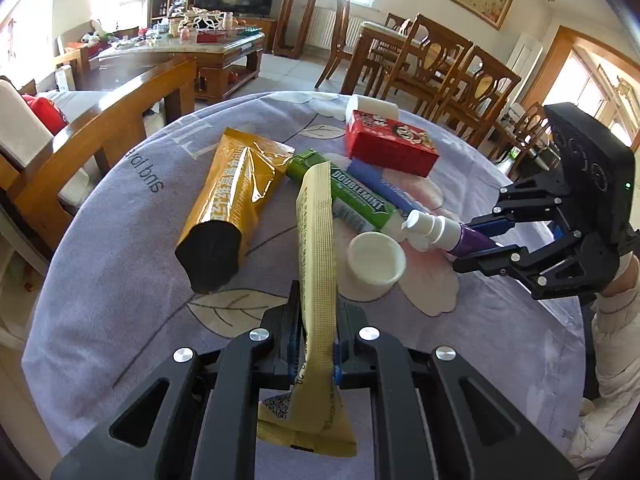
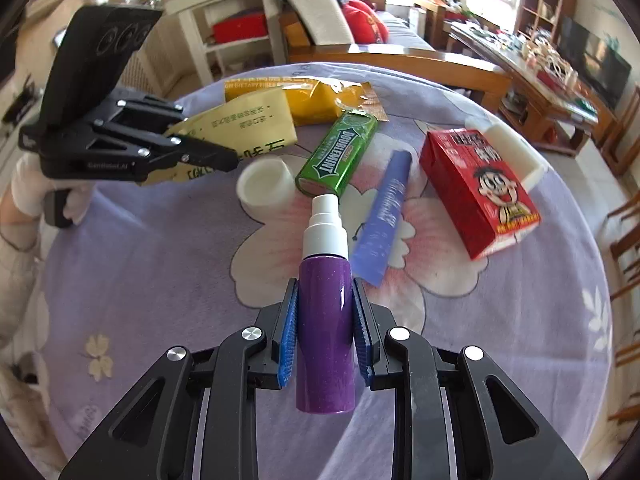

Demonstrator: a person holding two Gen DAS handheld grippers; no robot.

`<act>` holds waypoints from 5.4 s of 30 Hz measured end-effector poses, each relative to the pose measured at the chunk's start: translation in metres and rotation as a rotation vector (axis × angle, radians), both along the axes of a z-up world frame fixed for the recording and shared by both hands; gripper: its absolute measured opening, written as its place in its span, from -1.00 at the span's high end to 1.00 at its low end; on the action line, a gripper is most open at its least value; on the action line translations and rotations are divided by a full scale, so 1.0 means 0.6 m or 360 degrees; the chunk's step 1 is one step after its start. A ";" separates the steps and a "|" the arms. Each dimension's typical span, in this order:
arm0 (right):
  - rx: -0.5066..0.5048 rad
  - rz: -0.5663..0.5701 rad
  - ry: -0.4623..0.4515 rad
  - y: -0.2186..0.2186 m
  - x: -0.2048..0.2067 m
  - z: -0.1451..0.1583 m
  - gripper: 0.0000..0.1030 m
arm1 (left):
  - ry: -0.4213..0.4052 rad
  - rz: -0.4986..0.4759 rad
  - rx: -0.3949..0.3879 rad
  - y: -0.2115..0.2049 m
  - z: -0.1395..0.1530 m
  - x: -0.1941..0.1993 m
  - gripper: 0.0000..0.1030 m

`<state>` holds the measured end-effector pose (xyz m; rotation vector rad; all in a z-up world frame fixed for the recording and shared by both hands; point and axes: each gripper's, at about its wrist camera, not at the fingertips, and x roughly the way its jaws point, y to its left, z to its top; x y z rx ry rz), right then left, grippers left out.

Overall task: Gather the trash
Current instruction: 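Grasp the yellow snack wrapper with the left gripper while the right grasps the purple spray bottle, then carry wrapper and spray bottle to the black bin and open both grippers, then move both open grippers back over the table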

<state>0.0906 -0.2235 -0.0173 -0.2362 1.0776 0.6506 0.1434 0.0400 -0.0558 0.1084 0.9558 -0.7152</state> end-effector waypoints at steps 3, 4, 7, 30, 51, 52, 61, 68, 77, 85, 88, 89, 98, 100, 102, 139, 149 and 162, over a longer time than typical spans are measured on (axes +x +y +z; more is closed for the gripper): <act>0.0125 -0.0075 0.0006 -0.019 -0.019 0.012 0.51 | -0.0022 0.0001 -0.0058 0.004 0.011 -0.017 0.75; 0.0175 -0.0100 0.0004 -0.024 -0.024 0.017 0.51 | -0.0029 -0.0002 -0.0084 0.005 0.016 -0.024 0.75; 0.0327 -0.0188 -0.0022 -0.050 -0.047 0.036 0.51 | -0.0065 -0.0018 -0.0151 0.002 0.032 -0.046 0.75; 0.0953 -0.1057 -0.0519 -0.320 -0.360 0.151 0.51 | -0.0493 -0.0165 -0.0428 -0.210 0.136 -0.241 0.74; 0.0930 -0.1977 -0.0860 -0.654 -0.650 0.113 0.51 | -0.0434 -0.0774 -0.0491 -0.546 0.128 -0.396 0.73; 0.0929 -0.2016 -0.0868 -0.667 -0.662 0.109 0.51 | -0.0431 -0.0800 -0.0489 -0.562 0.127 -0.403 0.73; 0.0997 -0.2278 -0.0893 -0.737 -0.736 0.060 0.51 | -0.0374 -0.0983 -0.0451 -0.664 0.094 -0.444 0.73; 0.1023 -0.2405 -0.0874 -0.755 -0.756 0.030 0.50 | -0.0316 -0.1025 -0.0432 -0.715 0.075 -0.451 0.73; 0.0988 -0.2558 -0.0774 -0.769 -0.764 -0.005 0.50 | -0.0220 -0.1053 -0.0360 -0.773 0.031 -0.448 0.73; 0.1013 -0.2619 -0.0723 -0.783 -0.758 -0.026 0.50 | -0.0165 -0.1041 -0.0302 -0.798 0.006 -0.440 0.71; 0.1017 -0.2631 -0.0717 -0.786 -0.758 -0.029 0.50 | -0.0165 -0.1039 -0.0286 -0.802 0.004 -0.440 0.69; 0.1021 -0.2637 -0.0713 -0.793 -0.753 -0.029 0.50 | -0.0163 -0.1037 -0.0282 -0.803 0.003 -0.440 0.69; 0.1062 -0.2694 -0.0717 -0.790 -0.752 -0.022 0.09 | -0.0242 -0.1002 -0.0274 -0.797 0.014 -0.447 -0.19; 0.1052 -0.2696 -0.0724 -0.787 -0.751 -0.022 0.06 | -0.0258 -0.1008 -0.0269 -0.795 0.016 -0.453 -0.19; 0.1057 -0.2704 -0.0730 -0.785 -0.751 -0.021 -0.05 | -0.0278 -0.1013 -0.0268 -0.792 0.022 -0.456 -0.22; 0.0625 -0.2000 -0.0752 -0.563 -0.529 0.024 -0.72 | -0.0511 -0.0241 -0.0436 -0.378 0.096 -0.331 -0.62; 0.0610 -0.1631 -0.0671 -0.419 -0.394 0.047 -0.72 | -0.0569 0.0076 -0.0380 -0.197 0.104 -0.256 -0.62; 0.0469 -0.1096 -0.0564 -0.201 -0.174 0.089 -0.87 | -0.0566 0.0491 -0.0251 0.013 0.104 -0.161 -0.77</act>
